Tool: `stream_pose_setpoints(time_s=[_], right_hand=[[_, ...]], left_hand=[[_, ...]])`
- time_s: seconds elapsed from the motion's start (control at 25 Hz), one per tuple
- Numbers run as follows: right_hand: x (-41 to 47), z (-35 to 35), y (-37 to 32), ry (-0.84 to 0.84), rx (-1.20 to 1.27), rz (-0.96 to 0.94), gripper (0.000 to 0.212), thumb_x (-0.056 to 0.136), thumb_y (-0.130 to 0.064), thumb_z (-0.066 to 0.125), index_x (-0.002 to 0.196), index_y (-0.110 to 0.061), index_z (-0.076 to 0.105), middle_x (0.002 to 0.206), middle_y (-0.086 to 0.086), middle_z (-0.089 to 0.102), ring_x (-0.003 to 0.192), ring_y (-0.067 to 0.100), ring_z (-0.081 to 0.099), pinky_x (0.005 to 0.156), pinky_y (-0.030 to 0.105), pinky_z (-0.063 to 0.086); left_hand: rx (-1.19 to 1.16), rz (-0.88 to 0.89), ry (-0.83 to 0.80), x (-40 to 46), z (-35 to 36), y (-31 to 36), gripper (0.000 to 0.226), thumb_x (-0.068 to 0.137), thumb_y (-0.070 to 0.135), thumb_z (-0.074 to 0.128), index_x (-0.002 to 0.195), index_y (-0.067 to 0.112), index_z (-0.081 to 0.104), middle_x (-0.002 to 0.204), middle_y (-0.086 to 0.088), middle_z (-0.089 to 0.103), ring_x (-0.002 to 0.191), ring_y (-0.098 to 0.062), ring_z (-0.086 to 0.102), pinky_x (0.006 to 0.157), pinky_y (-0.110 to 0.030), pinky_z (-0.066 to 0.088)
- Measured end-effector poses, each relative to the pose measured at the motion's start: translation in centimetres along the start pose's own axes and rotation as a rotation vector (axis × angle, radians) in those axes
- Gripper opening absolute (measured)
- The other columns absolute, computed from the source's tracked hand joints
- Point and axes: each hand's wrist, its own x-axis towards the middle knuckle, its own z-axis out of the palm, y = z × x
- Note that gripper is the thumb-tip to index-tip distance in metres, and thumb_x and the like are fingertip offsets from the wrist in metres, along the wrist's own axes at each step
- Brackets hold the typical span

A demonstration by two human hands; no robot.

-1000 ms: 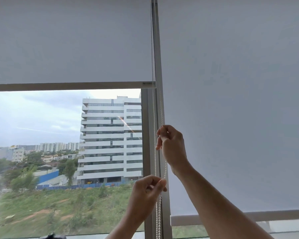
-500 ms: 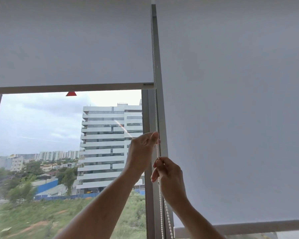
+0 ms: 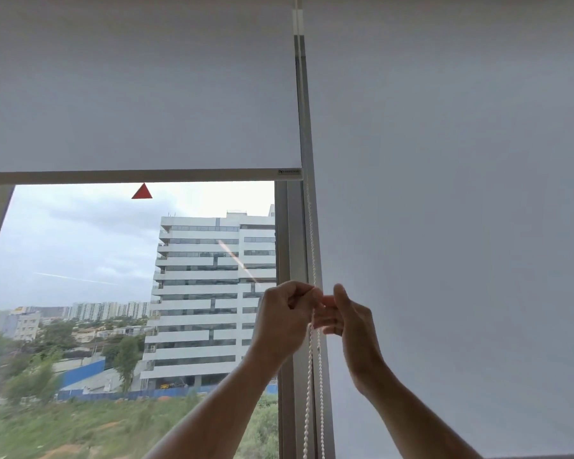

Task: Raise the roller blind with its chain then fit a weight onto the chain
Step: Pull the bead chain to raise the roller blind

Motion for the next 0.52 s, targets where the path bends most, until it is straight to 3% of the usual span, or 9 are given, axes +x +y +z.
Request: stream_pose_setpoints(time_s=[0.12, 0.28, 0.4, 0.52], right_hand=[[2.4, 0.6, -1.9, 0.104, -0.147, -0.009, 0.051, 0.095, -0.059, 0.036, 0.085, -0.024, 0.071, 0.071, 0.005, 0.074, 0.064, 0.007, 0.069, 0.065, 0.025, 0.05], [4.9, 1.3, -4.1, 0.077, -0.148, -0.008, 0.04, 0.103, -0.043, 0.038, 0.091, -0.02, 0.068, 0.076, 0.0, 0.074, 0.062, 0.004, 0.066, 0.065, 0.021, 0.045], [6.0, 2.0, -5.1, 0.044, -0.105, -0.032, 0.034, 0.104, -0.029, 0.043, 0.084, -0.017, 0.069, 0.062, -0.004, 0.069, 0.05, 0.0, 0.061, 0.062, 0.021, 0.047], [5.7, 2.7, -4.5, 0.054, -0.097, -0.07, 0.037, 0.103, -0.02, 0.045, 0.072, -0.016, 0.064, 0.047, -0.007, 0.056, 0.042, 0.003, 0.052, 0.056, 0.024, 0.049]], left_hand=[[0.041, 0.032, -0.029, -2.0, 0.8, -1.1, 0.014, 0.089, 0.019, 0.069, 0.076, 0.02, 0.075, 0.066, 0.008, 0.075, 0.063, -0.006, 0.071, 0.067, -0.021, 0.056], [0.011, -0.003, -0.048, -3.7, 0.9, -2.7, 0.017, 0.089, 0.02, 0.069, 0.073, 0.02, 0.072, 0.068, 0.007, 0.075, 0.064, -0.006, 0.069, 0.069, -0.023, 0.053], [0.013, -0.025, -0.071, -4.8, 0.9, -3.5, 0.018, 0.089, 0.02, 0.069, 0.072, 0.02, 0.071, 0.067, 0.007, 0.075, 0.064, -0.008, 0.068, 0.069, -0.024, 0.051], [0.015, -0.032, -0.098, -5.4, 0.4, -4.1, 0.018, 0.088, 0.02, 0.07, 0.071, 0.02, 0.072, 0.067, 0.007, 0.075, 0.06, 0.0, 0.063, 0.063, -0.014, 0.045]])
